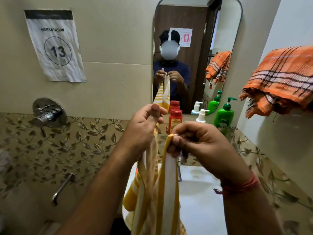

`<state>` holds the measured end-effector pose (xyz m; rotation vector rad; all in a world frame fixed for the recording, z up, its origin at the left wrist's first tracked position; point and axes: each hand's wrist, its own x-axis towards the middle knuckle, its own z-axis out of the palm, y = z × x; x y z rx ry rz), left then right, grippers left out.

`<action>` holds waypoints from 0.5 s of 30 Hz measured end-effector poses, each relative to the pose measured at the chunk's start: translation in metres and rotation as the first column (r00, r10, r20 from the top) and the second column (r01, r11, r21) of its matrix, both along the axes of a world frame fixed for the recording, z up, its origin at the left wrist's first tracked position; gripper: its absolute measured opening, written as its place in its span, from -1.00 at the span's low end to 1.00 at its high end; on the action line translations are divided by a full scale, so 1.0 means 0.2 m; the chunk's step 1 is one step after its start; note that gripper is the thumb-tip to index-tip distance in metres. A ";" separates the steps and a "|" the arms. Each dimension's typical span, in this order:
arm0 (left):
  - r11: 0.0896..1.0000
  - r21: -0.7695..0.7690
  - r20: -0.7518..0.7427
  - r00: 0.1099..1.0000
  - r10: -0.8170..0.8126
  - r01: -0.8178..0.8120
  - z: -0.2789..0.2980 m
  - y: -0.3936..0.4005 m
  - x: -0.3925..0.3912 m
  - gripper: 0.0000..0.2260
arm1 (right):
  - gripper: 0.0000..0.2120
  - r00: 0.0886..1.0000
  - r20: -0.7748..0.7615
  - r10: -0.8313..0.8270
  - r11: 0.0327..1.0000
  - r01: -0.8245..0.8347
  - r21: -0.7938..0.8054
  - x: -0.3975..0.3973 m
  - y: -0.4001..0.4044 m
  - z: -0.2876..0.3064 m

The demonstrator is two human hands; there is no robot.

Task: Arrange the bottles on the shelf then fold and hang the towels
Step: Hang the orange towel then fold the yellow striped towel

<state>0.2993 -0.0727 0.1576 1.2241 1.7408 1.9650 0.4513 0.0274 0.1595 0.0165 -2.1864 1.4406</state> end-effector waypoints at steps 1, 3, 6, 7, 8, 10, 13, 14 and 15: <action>0.999 0.000 -0.022 0.999 -0.034 0.034 0.01 0.00 0.01 -0.68 | -0.91 0.993 -0.027 -0.116 0.984 0.119 0.131 -0.03 -0.01 -0.01; 0.996 -0.009 -0.070 0.994 -0.089 0.089 0.02 -0.01 0.03 -0.69 | -0.98 0.967 -0.070 -0.245 0.940 0.254 0.228 -0.08 -0.03 -0.05; 0.984 0.028 -0.081 0.981 -0.175 0.178 0.04 -0.02 0.07 -0.69 | -0.93 0.995 -0.025 -0.094 0.994 0.095 0.046 -0.12 -0.05 -0.10; 0.984 0.033 -0.112 0.979 -0.169 0.173 0.04 -0.03 0.07 -0.69 | -0.89 0.999 -0.012 -0.053 0.999 0.053 -0.011 -0.12 -0.05 -0.12; 0.988 0.026 -0.162 0.976 -0.146 0.152 0.05 -0.04 0.06 -0.70 | -0.86 0.998 -0.010 -0.054 0.998 0.054 -0.022 -0.12 -0.06 -0.13; 0.995 -0.036 -0.268 0.958 -0.099 0.093 0.04 -0.06 0.03 -0.78 | -0.85 0.988 -0.049 -0.147 0.989 0.149 0.020 -0.12 -0.06 -0.15; 0.971 -0.231 -0.286 0.950 -0.125 0.058 0.01 -0.14 -0.05 -0.85 | -0.87 0.956 -0.107 -0.273 0.962 0.272 -0.019 -0.12 -0.06 -0.15; 0.960 -0.273 -0.263 0.956 -0.128 0.054 -0.01 -0.16 -0.06 -0.86 | -0.86 0.948 -0.116 -0.296 0.955 0.295 -0.025 -0.12 -0.06 -0.15; 0.956 -0.291 -0.242 0.963 -0.121 0.047 -0.03 -0.18 -0.08 -0.87 | -0.86 0.944 -0.116 -0.309 0.951 0.309 -0.018 -0.11 -0.06 -0.15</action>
